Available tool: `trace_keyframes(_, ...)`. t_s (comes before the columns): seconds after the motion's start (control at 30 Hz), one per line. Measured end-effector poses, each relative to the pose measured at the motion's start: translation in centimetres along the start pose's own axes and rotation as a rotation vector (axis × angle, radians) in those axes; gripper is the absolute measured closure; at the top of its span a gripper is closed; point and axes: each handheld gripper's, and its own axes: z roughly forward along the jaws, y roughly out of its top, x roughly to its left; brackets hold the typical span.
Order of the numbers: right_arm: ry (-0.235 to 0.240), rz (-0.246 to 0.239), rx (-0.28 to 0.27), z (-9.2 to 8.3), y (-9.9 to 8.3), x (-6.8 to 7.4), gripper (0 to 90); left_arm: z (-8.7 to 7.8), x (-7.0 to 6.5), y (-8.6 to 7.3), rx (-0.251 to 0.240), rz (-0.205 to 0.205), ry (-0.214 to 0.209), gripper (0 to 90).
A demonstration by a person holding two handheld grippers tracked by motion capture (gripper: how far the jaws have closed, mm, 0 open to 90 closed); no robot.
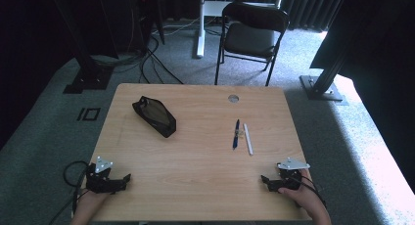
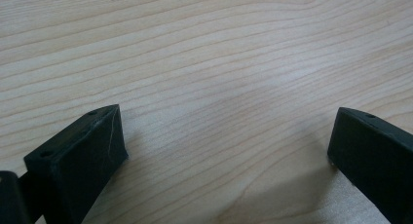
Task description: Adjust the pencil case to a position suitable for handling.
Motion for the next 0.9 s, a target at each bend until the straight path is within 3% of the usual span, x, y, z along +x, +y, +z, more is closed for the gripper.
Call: trace_keyframes(0.9, -0.029, 0.019, -0.009, 0.38, 0.42, 0.19, 13.1, 0.00, 0.00, 0.00, 0.000, 0.000, 0.000, 0.5)
